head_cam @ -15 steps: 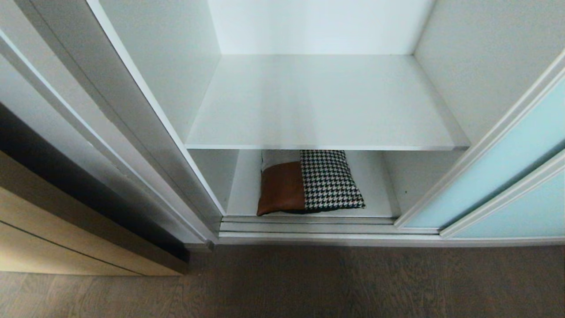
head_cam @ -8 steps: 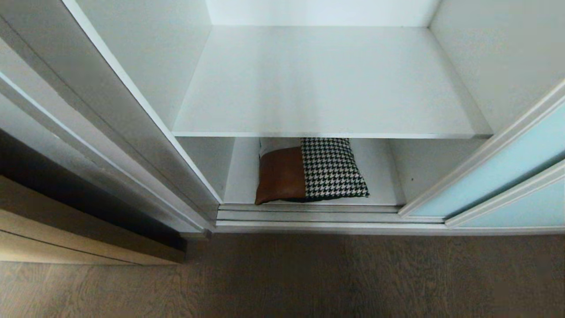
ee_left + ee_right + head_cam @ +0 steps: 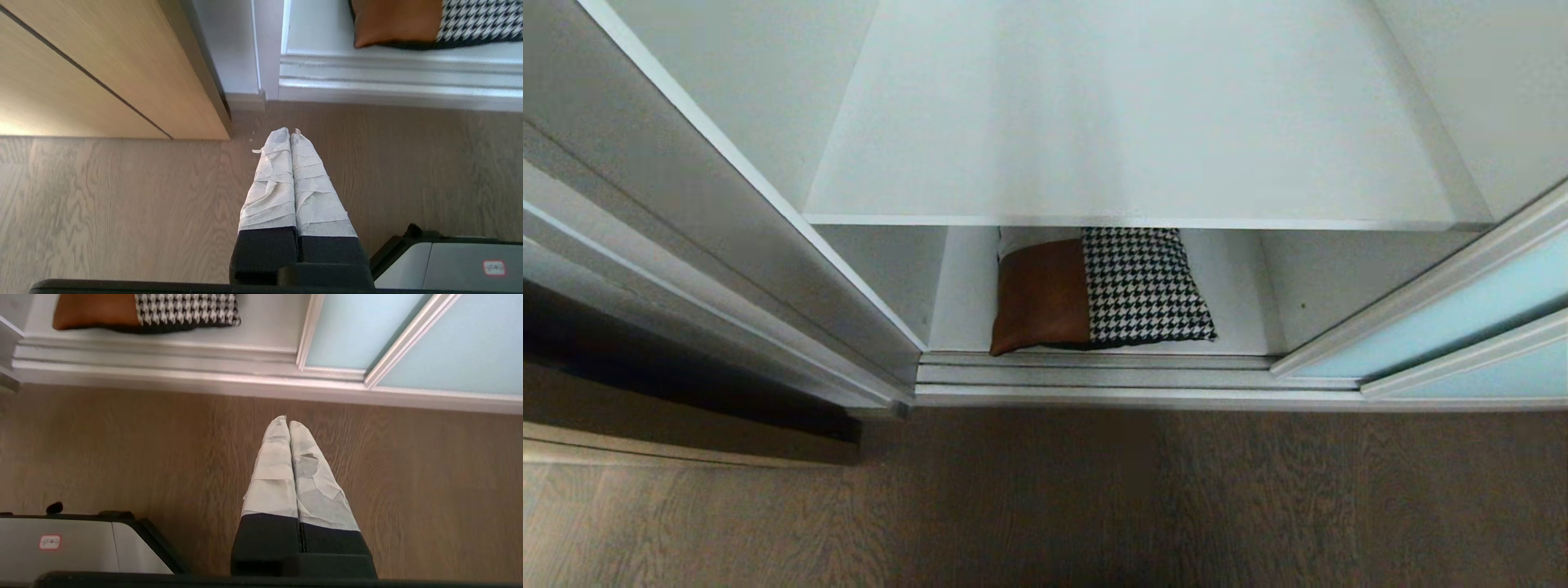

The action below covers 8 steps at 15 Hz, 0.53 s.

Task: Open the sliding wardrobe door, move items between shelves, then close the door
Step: Place the pillow on the higher shelf

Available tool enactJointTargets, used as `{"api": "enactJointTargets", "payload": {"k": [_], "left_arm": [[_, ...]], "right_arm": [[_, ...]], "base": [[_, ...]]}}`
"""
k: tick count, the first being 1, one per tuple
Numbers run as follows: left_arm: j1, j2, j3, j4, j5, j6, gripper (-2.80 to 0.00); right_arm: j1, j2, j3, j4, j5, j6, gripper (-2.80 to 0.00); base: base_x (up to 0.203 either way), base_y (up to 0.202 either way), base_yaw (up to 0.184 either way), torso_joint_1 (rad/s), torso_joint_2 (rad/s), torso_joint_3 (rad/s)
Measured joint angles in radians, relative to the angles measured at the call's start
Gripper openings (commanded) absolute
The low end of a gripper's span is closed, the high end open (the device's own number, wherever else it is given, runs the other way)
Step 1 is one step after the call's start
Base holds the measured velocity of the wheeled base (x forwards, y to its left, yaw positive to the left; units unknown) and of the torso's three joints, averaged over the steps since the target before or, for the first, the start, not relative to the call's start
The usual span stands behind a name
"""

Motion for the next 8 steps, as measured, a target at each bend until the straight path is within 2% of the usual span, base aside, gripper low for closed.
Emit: {"api": "enactJointTargets", "payload": {"k": [8], "left_arm": [[0.0,0.0,0.0,0.0,0.0,0.0,-2.8]], "right_arm": [[0.0,0.0,0.0,0.0,0.0,0.0,-2.8]], "base": [[0.0,0.0,0.0,0.004,0.0,-0.199]]}}
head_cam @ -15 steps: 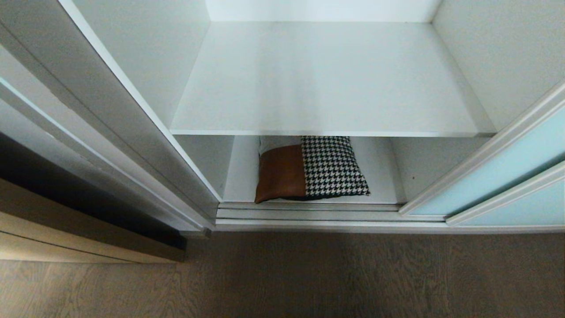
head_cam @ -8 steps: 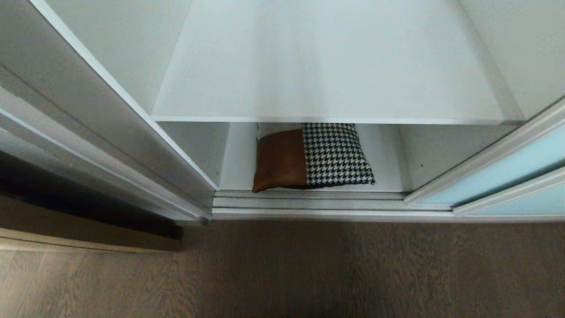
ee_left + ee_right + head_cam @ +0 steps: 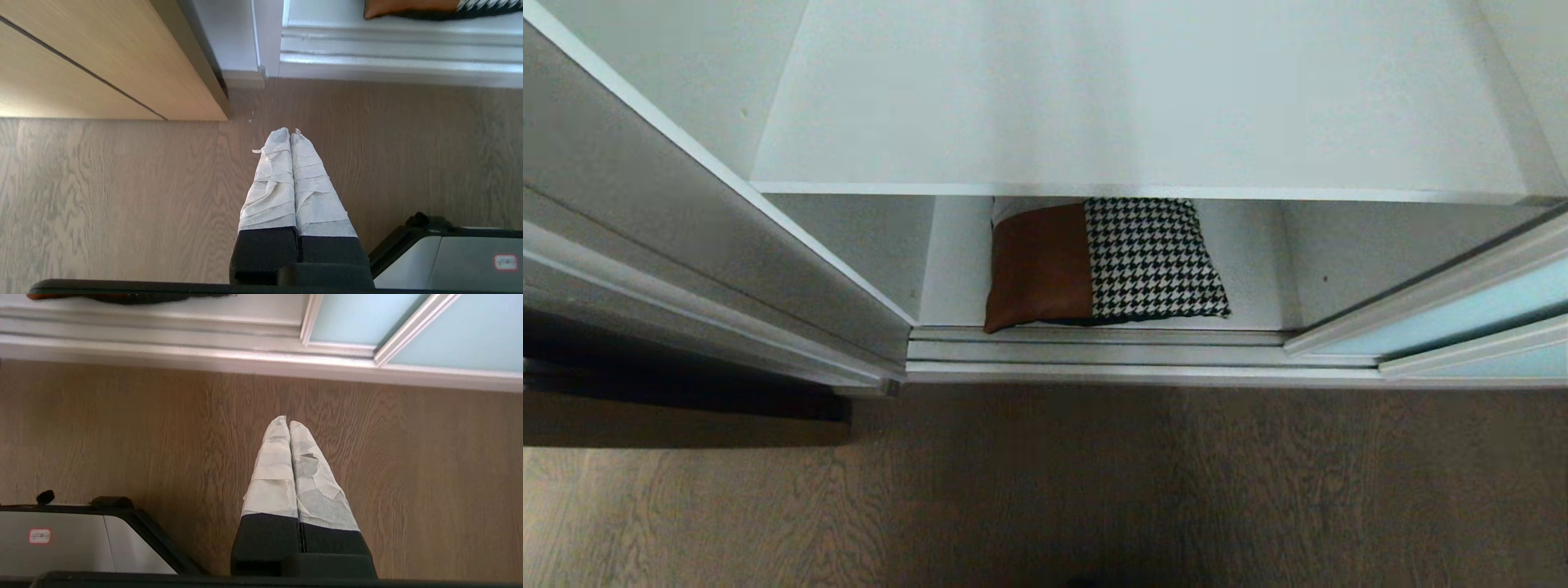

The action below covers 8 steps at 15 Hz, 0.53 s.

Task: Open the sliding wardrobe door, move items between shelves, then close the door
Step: Place the pillow on the higher shelf

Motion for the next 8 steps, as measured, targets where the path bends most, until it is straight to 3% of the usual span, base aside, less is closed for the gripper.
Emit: {"api": "enactJointTargets", "payload": {"k": [5,8], "left_arm": [[0.0,0.0,0.0,-0.001,0.0,0.0,-2.8],[0.0,0.0,0.0,-0.002,-0.001,-0.001,-2.8]], "right_arm": [[0.0,0.0,0.0,0.0,0.0,0.0,-2.8],[0.0,0.0,0.0,0.0,0.0,0.0,-2.8]], "base": [[0.0,0.0,0.0,0.002,0.0,-0.189],[0.0,0.0,0.0,0.003,0.0,-0.049]]}}
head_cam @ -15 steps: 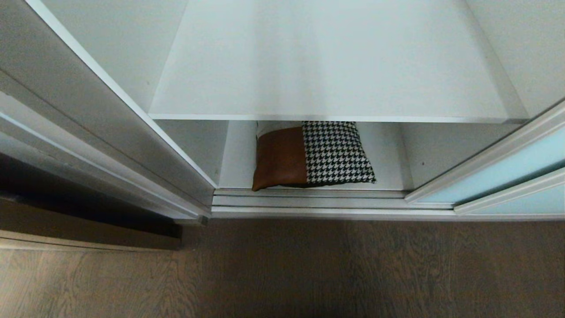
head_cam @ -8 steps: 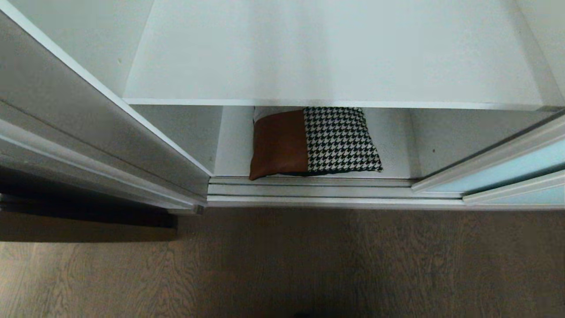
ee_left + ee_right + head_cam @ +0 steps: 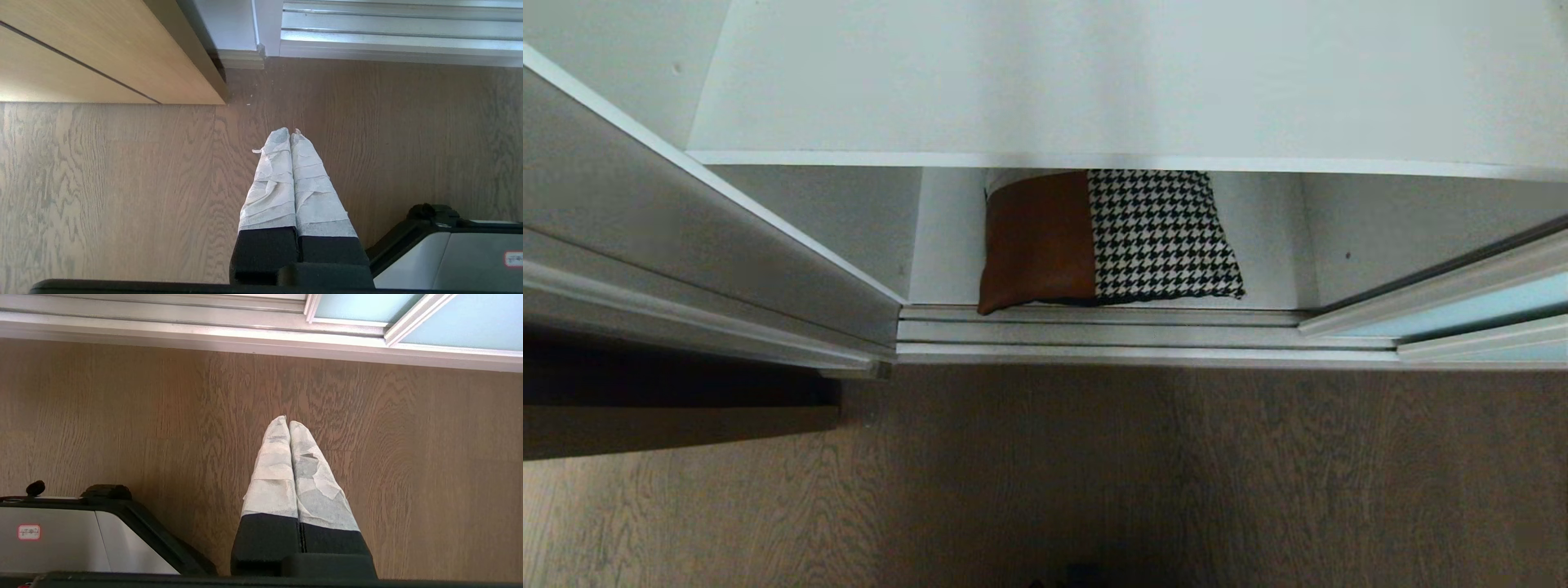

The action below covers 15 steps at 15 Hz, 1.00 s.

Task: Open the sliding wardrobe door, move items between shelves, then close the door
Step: Place the pillow on the higher shelf

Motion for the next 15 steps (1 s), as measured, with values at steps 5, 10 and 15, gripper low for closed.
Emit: {"api": "enactJointTargets", "payload": {"k": [5,10,15], "left_arm": [[0.0,0.0,0.0,0.0,0.0,0.0,-2.8],[0.0,0.0,0.0,0.0,-0.001,0.0,-2.8],[0.0,0.0,0.0,0.0,0.0,0.001,-2.8]], "right_arm": [[0.0,0.0,0.0,0.0,0.0,0.0,-2.8],[0.0,0.0,0.0,0.0,0.0,-0.001,-2.8],[0.0,0.0,0.004,-0.015,-0.001,0.0,-2.8]], "base": [[0.0,0.0,0.0,0.0,0.0,0.0],[0.0,0.0,0.0,0.0,0.0,0.0],[0.0,0.0,0.0,0.0,0.0,0.0]]}}
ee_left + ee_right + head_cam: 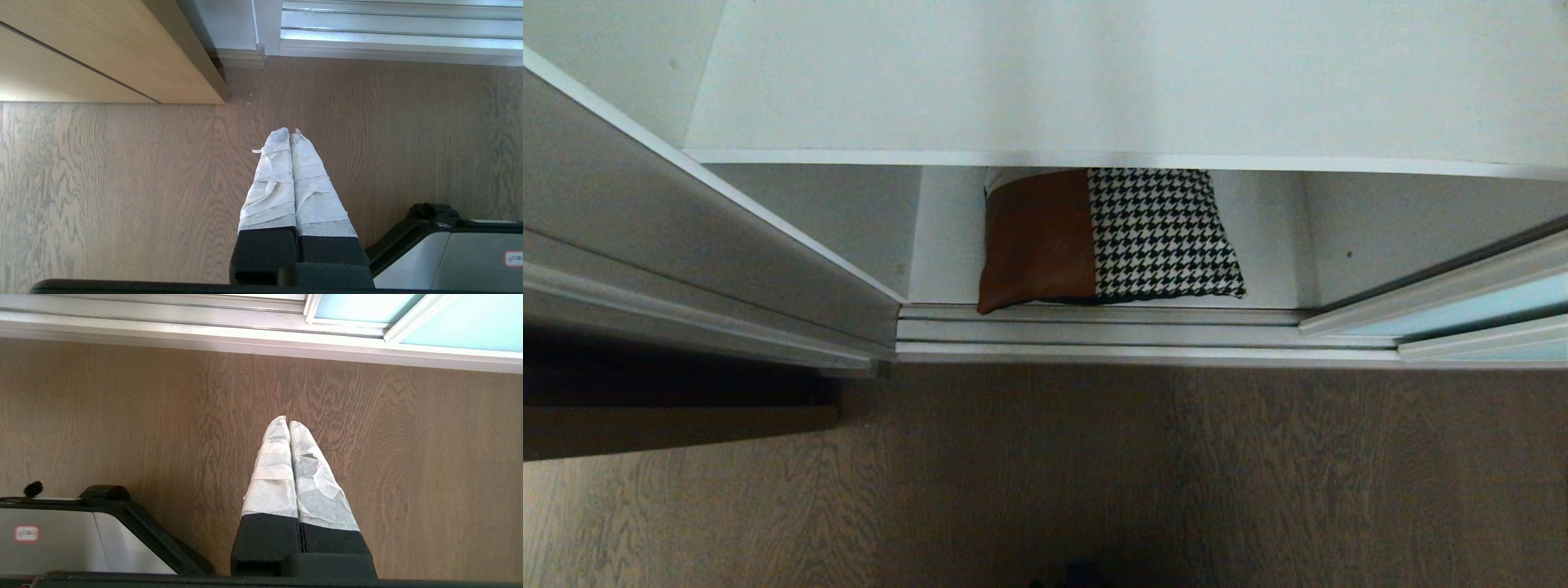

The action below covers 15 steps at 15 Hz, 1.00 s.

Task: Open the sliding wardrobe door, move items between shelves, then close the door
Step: Place the pillow on the higher shelf

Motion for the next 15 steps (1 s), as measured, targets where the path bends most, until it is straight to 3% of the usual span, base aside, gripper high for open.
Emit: {"api": "enactJointTargets", "payload": {"k": [8,11,15], "left_arm": [[0.0,0.0,0.0,0.0,0.0,-0.001,-2.8],[0.0,0.0,0.0,0.0,0.0,-0.001,-2.8],[0.0,0.0,0.0,0.0,0.0,0.0,-2.8]], "right_arm": [[0.0,0.0,-0.014,-0.001,-0.013,-0.005,-2.8],[0.0,0.033,-0.18,0.074,-0.047,0.008,-2.8],[0.0,0.275,-0.398,0.184,-0.052,0.079,-2.8]], "base": [[0.0,0.0,0.0,0.0,0.0,0.0],[0.0,0.0,0.0,0.0,0.0,0.0],[0.0,0.0,0.0,0.0,0.0,0.0]]}}
